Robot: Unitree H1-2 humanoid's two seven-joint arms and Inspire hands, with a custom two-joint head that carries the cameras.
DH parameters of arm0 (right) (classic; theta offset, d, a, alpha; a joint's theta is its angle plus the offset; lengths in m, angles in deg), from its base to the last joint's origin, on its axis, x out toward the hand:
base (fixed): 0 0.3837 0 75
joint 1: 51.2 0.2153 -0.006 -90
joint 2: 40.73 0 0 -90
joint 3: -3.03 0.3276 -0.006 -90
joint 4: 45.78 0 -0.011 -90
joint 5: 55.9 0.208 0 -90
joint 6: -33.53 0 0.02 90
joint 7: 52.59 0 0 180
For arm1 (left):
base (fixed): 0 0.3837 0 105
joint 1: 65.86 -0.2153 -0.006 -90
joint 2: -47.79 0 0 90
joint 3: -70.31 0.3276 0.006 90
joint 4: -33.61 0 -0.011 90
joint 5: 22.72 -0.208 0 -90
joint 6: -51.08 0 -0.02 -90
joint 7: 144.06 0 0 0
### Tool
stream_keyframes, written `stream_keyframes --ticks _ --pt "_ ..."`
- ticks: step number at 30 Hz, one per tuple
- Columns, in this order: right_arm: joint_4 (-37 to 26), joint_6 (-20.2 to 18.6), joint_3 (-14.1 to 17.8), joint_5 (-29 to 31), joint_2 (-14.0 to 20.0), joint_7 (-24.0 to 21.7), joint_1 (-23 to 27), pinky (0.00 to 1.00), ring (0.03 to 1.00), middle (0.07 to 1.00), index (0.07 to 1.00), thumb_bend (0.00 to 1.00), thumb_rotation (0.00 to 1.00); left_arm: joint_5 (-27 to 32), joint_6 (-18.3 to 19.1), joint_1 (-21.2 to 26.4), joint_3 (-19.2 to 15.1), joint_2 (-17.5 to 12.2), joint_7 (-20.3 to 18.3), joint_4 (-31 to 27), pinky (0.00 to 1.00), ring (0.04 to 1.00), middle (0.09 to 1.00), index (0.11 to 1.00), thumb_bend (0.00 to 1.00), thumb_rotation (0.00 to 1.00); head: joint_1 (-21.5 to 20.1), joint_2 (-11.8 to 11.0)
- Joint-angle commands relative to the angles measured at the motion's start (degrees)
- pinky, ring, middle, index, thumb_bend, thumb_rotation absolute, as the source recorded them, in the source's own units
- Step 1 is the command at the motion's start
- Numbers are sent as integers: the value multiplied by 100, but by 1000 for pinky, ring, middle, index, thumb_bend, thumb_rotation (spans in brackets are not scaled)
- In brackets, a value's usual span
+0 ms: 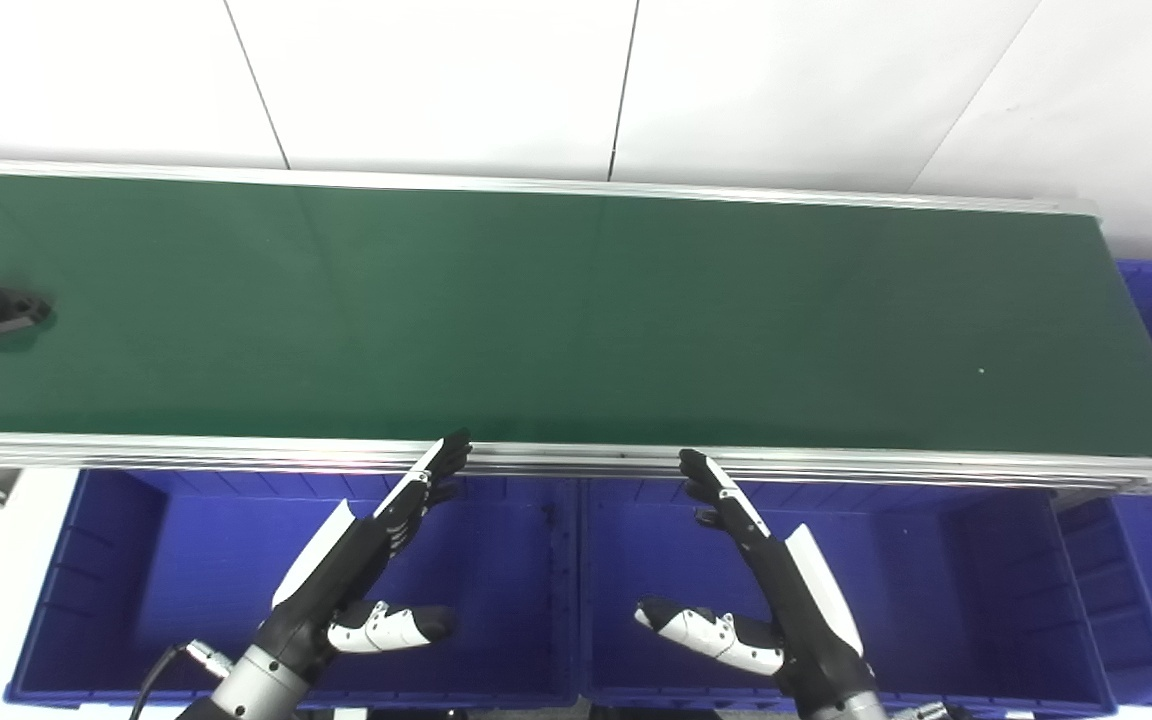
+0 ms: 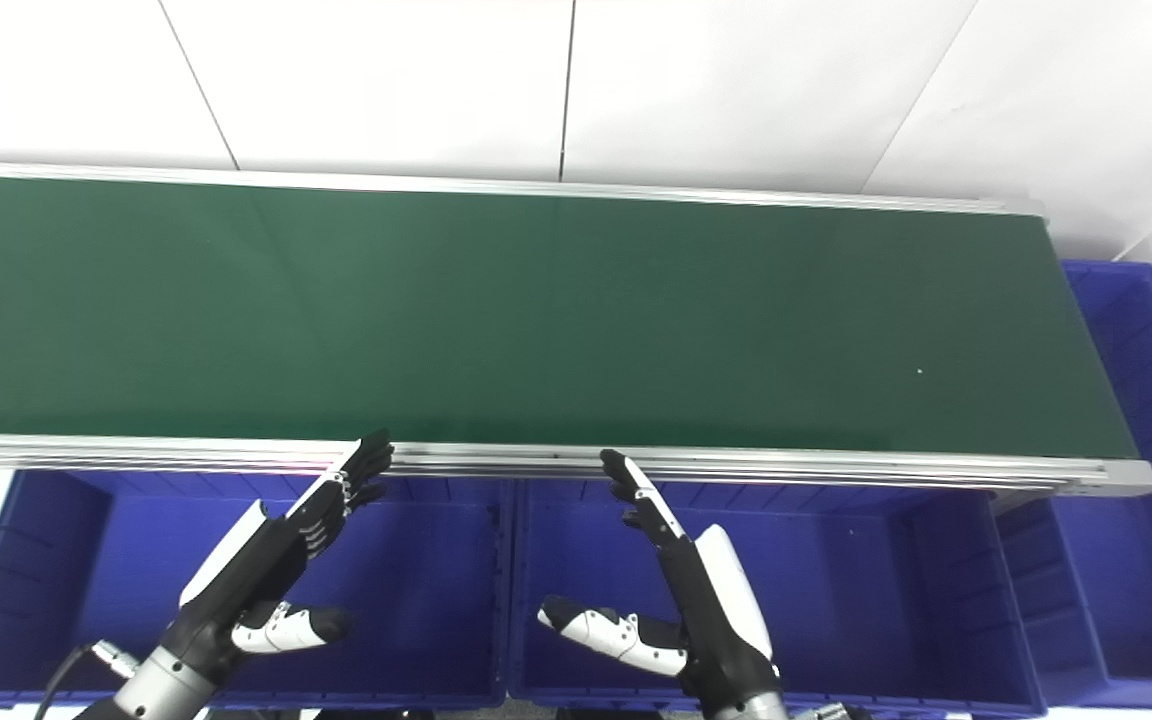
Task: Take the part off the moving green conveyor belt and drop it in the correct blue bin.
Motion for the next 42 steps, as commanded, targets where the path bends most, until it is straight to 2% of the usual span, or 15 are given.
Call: stream_keyframes --ticks 1,5,14,19,24,28,42 --pt "-92 -8 -2 -9 -21 22 -8 844 908 932 952 723 610 -16 -49 17 -6 -28 29 -113 945 1000 1000 1000 819 720 5 6" --pt "-109 -40 -9 -20 -31 14 -12 846 909 933 952 722 610 -76 40 -9 -7 -58 30 -192 932 1000 1000 1000 819 732 -3 11" --pt "-151 -95 -31 -38 -43 5 -22 846 908 931 951 719 602 -67 -102 12 -11 -66 22 -130 946 1000 1000 1000 805 727 -4 20" --pt "-151 -101 -35 -20 -33 4 -30 843 906 929 955 724 607 -87 25 -13 -17 -69 27 -210 953 1000 1000 1000 818 725 -7 24" --pt "-164 -104 -44 -43 -31 14 -32 833 899 926 952 722 609 -93 -117 20 -17 -60 36 -133 953 1000 1000 1000 809 730 -7 30" --pt "-198 -147 -51 -78 -41 16 -48 832 900 927 948 729 618 -51 52 -6 -15 -71 11 -216 935 1000 1000 1000 819 721 -7 30" --pt "-196 -112 -60 -63 -14 12 -48 844 909 932 951 718 611 -36 -34 -3 -9 -71 8 -200 952 1000 1000 1000 809 724 -2 33"
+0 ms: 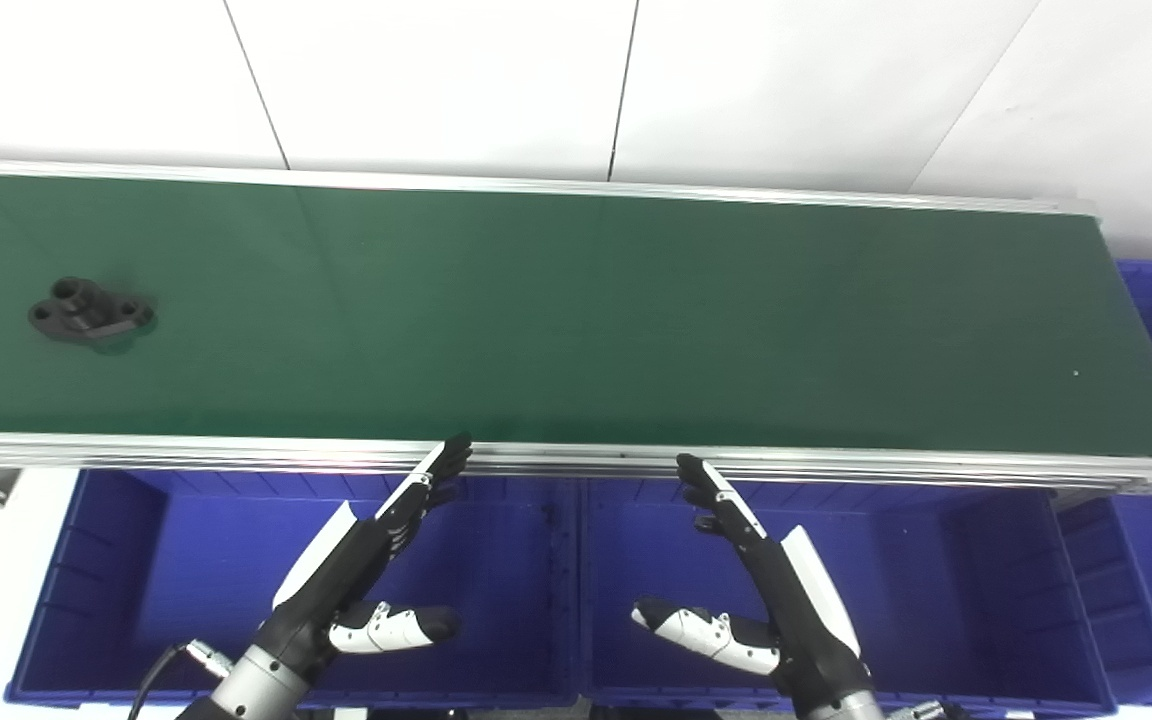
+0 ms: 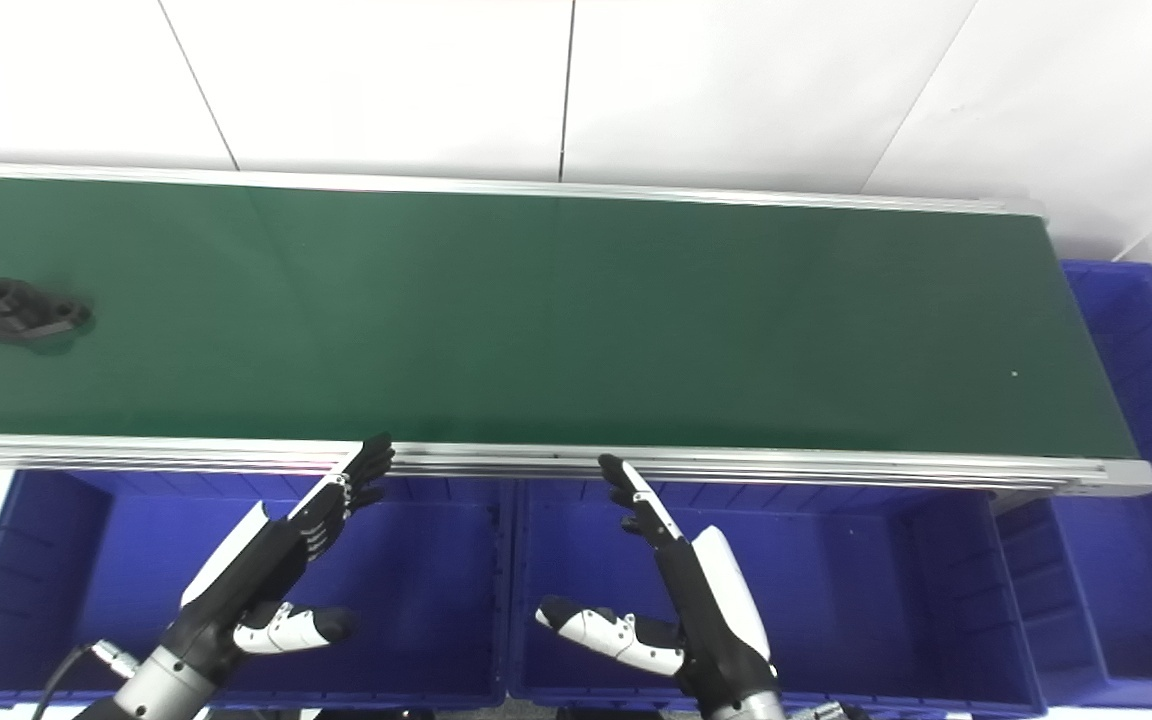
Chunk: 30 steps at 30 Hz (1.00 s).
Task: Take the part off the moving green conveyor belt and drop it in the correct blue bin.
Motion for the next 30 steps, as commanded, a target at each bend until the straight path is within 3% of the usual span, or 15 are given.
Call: stream_keyframes --ticks 1,30 --pt "-199 33 -19 -16 -7 16 -43 845 909 932 951 718 612 51 -135 0 -11 -50 15 -169 951 1000 1000 1000 809 725 7 6" --pt "-221 27 -23 -27 -18 23 -65 830 902 930 950 729 624 -29 -125 0 -7 -77 17 -206 968 1000 1000 1000 805 735 15 14"
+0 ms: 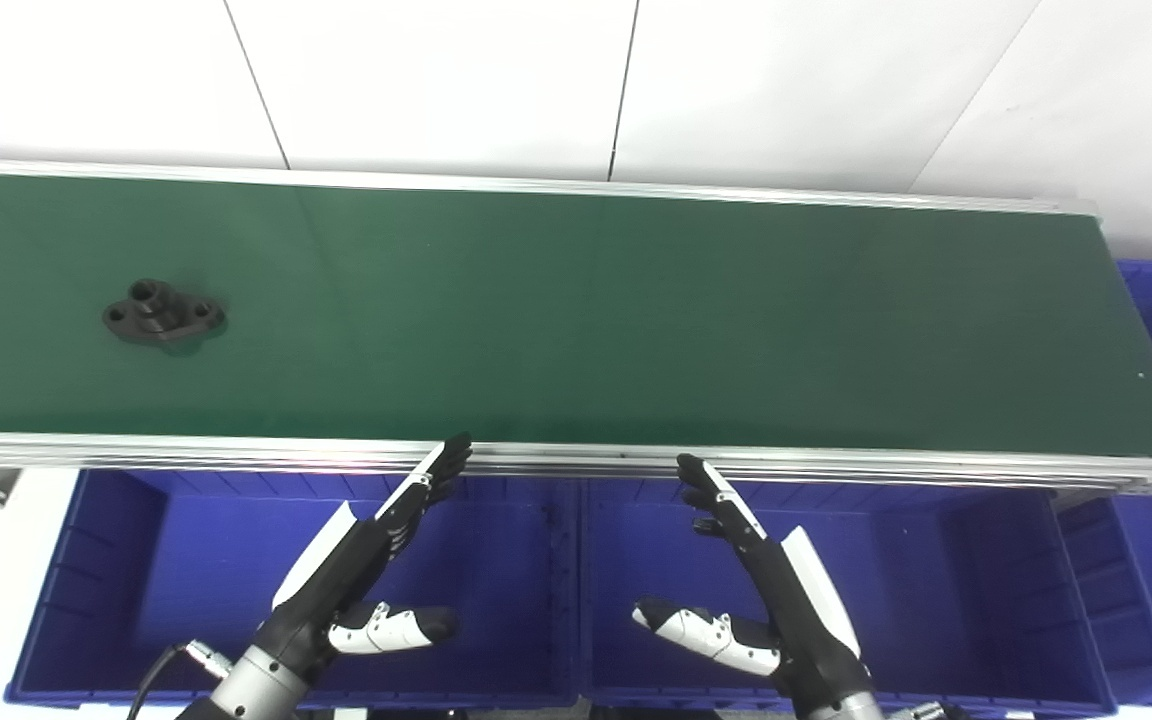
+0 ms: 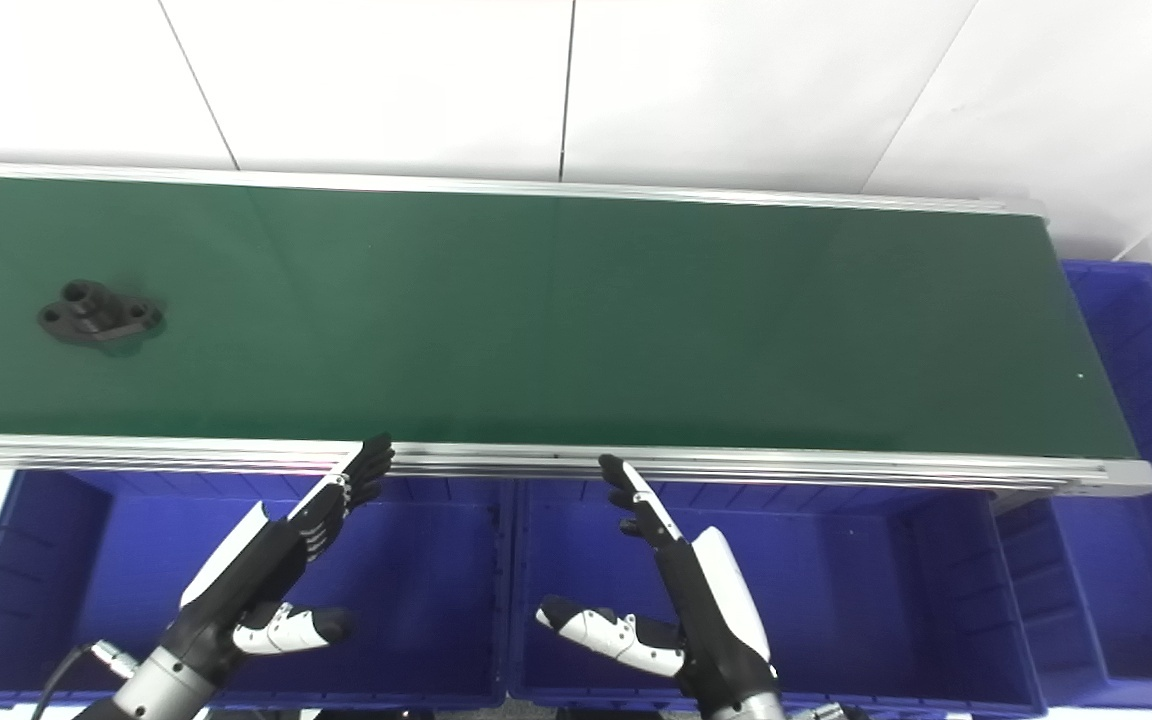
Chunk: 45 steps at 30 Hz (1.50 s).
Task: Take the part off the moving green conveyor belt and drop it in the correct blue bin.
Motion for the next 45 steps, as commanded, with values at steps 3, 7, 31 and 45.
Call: stream_keyframes --ticks 3,7,31,45 --pt "-220 29 -18 11 -20 21 -62 834 902 930 949 725 616 -10 -130 -11 -11 -55 29 -200 964 1000 1000 1000 805 734 10 8" --pt "-233 19 -23 -35 -17 21 -60 833 900 929 950 719 612 -3 -72 -33 -16 -45 36 -230 960 1000 1000 1000 814 727 9 5" --pt "31 369 177 427 324 66 -129 861 920 935 965 676 589 -557 -662 -26 261 182 228 189 935 996 1000 1000 820 740 1947 -730" --pt "231 417 173 436 358 114 -76 861 922 940 959 684 575 -731 -918 66 313 267 352 521 891 969 1000 1000 803 706 1671 -984"
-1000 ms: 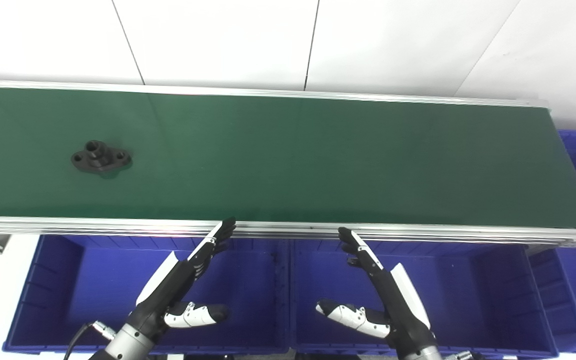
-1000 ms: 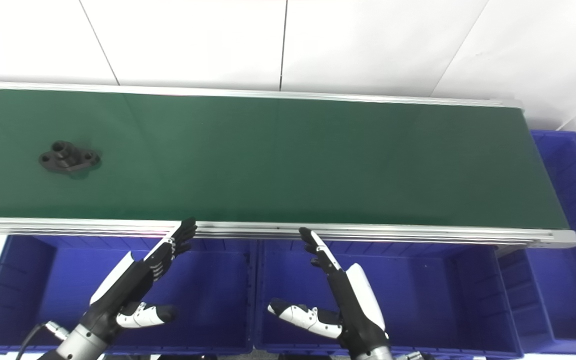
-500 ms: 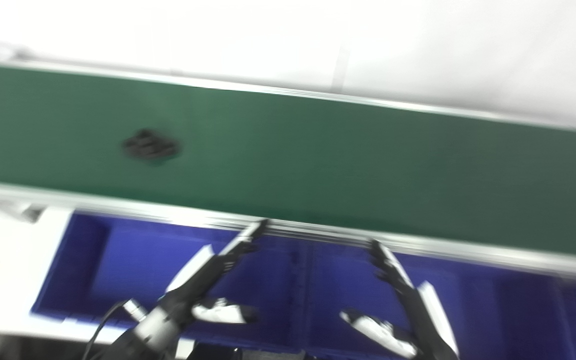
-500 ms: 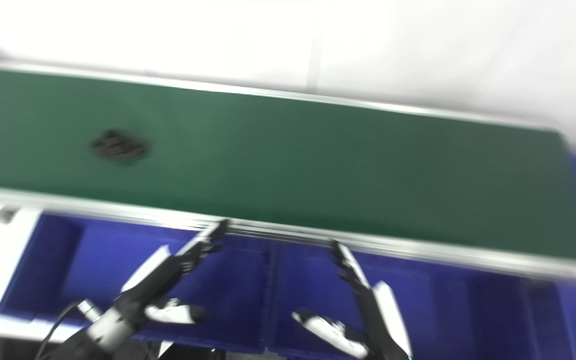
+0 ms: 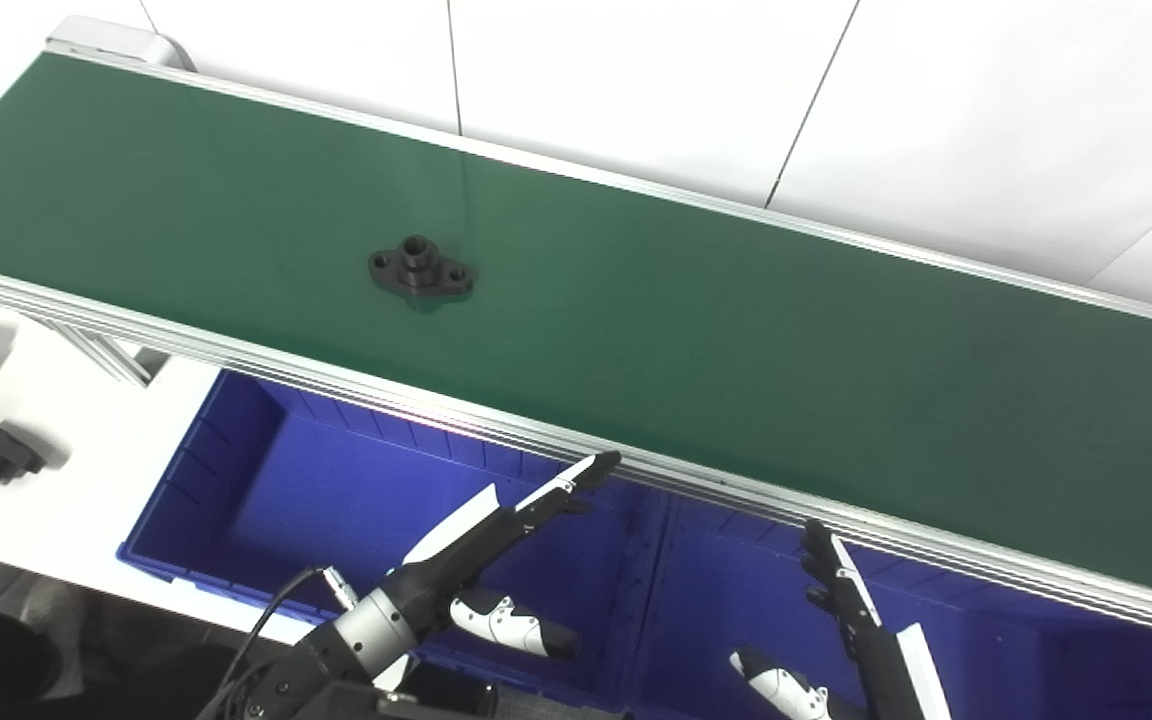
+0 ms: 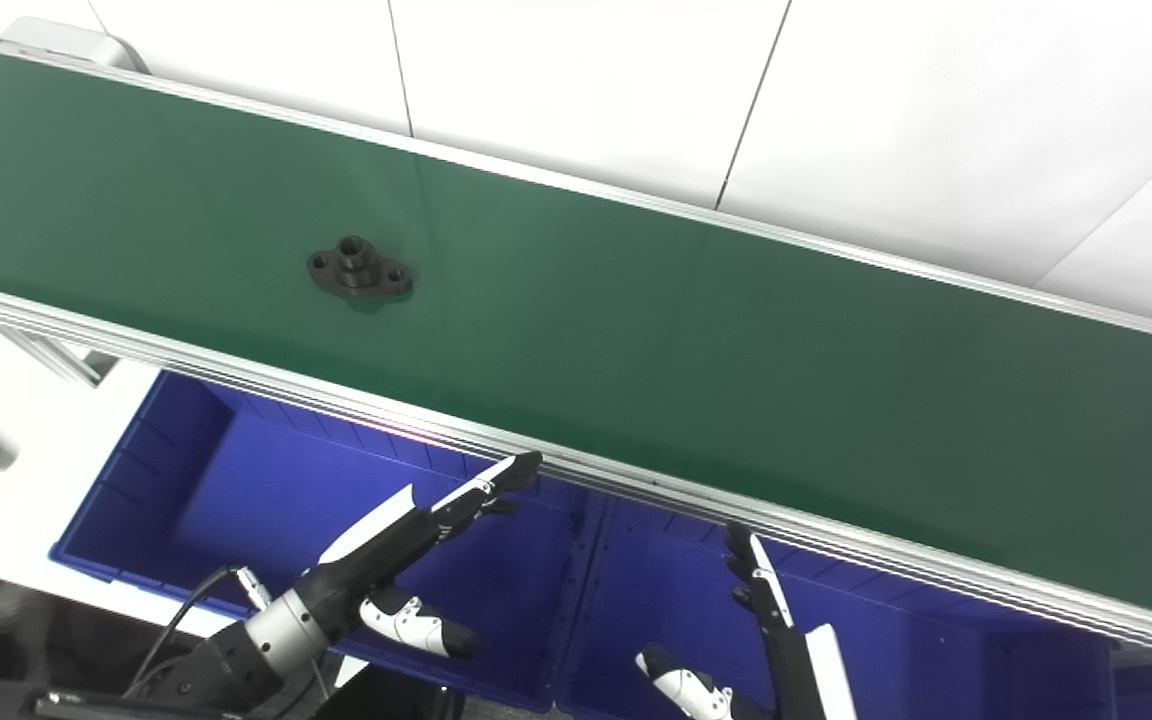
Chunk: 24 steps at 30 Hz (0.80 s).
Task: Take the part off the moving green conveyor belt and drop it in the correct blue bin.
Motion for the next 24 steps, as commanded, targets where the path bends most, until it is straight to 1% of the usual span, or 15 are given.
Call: stream_keyframes --ticks 1,3,5,7,12,14,16,18,21,24 --pt "-13 398 -5 -44 8 109 -17 859 918 934 958 691 586 -11 -169 21 5 29 90 -58 886 968 1000 1000 811 717 -24 -78" --pt "9 386 -16 -82 7 125 -15 865 916 928 956 702 592 35 -204 44 18 16 72 -2 890 976 1000 1000 810 708 -16 -96" --pt "48 414 -26 -128 7 160 -3 859 911 922 951 703 582 25 -234 60 18 14 81 37 902 980 1000 1000 812 708 -40 -164" --pt "127 501 -31 -70 9 189 24 846 908 920 949 697 554 -14 -254 66 14 12 98 69 892 971 1000 1000 815 713 -47 -191" --pt "216 532 -37 -74 -10 215 48 831 900 917 943 700 542 -28 -415 99 11 17 130 204 892 970 1000 1000 808 705 -98 -323" --pt "243 559 -42 -59 -17 224 58 829 900 919 942 695 516 -34 -423 103 4 18 134 226 861 959 1000 1000 810 703 -135 -357" --pt "252 556 -49 -47 -34 229 64 831 899 918 940 697 503 22 -429 119 10 10 121 268 851 954 1000 1000 812 700 -195 -377" --pt "257 567 -56 -60 -37 235 66 827 896 916 937 699 499 91 -441 140 19 -6 98 308 869 963 1000 1000 810 685 -229 -381" --pt "282 606 -61 -110 -33 261 73 827 896 914 934 701 498 59 -469 148 17 -12 126 335 845 950 1000 1000 812 685 -267 -394" --pt "292 622 -63 -150 -40 284 75 814 889 911 932 703 505 -34 -469 127 5 -10 159 315 876 969 1000 1000 820 706 -284 -410"
